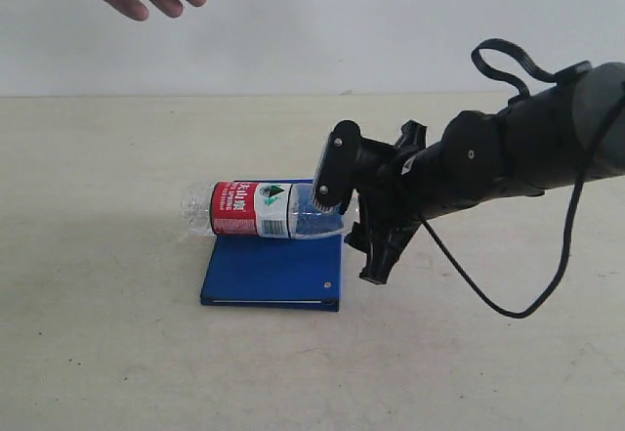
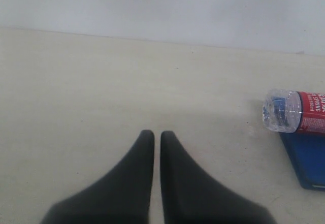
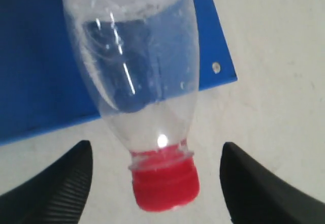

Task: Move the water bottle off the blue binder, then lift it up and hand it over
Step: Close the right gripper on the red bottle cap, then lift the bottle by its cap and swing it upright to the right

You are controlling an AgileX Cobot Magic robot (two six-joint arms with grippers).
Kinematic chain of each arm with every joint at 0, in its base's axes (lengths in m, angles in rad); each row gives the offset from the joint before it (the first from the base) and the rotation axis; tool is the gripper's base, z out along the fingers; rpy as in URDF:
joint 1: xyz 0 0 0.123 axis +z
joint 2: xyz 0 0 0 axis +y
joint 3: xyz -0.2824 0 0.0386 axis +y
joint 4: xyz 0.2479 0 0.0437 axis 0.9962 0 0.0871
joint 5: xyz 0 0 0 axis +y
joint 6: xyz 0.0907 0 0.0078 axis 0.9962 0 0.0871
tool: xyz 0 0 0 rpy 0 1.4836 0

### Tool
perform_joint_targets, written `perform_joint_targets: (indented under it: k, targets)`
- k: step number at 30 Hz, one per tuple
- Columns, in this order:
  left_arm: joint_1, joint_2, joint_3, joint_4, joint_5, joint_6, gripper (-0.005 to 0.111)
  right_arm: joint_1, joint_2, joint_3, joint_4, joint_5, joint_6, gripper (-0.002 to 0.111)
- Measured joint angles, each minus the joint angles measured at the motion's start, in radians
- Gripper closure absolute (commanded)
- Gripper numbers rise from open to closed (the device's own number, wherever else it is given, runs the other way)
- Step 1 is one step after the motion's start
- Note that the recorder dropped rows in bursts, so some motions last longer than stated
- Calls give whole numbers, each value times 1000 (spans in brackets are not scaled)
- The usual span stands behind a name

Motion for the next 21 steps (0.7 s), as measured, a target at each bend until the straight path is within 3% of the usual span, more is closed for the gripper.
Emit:
perform_joint_targets:
  k: [6, 8, 9, 10, 12, 21]
  targets:
    - [0, 0, 0, 0, 0, 1, 102, 13, 31, -8, 0, -12, 27, 45]
    - [0, 0, 0, 0, 0, 1, 102, 13, 35, -8, 0, -12, 34, 52]
    - [0, 0, 0, 0, 0, 1, 102, 13, 35, -8, 0, -12, 33, 59]
    - [0, 0, 0, 0, 0, 1, 102, 13, 35, -8, 0, -12, 36, 80]
    - [0, 0, 0, 0, 0, 1, 102, 13, 35, -8, -2, -15, 38, 108]
    - [0, 0, 0, 0, 0, 1, 102, 0, -20, -10, -6, -1, 128, 108]
